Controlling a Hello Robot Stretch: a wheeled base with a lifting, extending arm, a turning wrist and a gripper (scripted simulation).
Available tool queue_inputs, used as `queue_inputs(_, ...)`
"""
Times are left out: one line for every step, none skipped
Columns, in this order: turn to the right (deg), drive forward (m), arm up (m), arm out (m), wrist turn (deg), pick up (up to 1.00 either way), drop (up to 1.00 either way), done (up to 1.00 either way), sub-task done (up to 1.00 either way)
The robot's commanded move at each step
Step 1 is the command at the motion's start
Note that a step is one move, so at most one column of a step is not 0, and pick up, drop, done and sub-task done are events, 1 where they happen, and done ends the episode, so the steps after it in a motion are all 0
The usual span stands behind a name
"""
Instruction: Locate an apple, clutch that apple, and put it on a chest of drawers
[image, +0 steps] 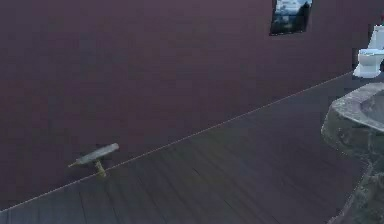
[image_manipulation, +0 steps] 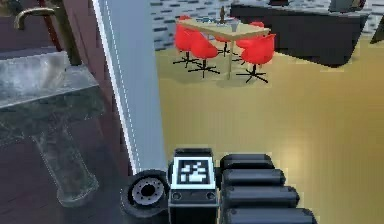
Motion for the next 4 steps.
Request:
queue_inputs(0.0, 1.0, 0.0, 0.0, 0.0, 0.0, 0.0, 0.0, 0.0)
queue_inputs(15.0, 0.0, 0.0, 0.0, 0.0, 0.0, 0.0, 0.0, 0.0)
queue_inputs(0.0, 0.15, 0.0, 0.0, 0.0, 0.0, 0.0, 0.0, 0.0)
queue_inputs(39.0, 0.0, 0.0, 0.0, 0.0, 0.0, 0.0, 0.0, 0.0)
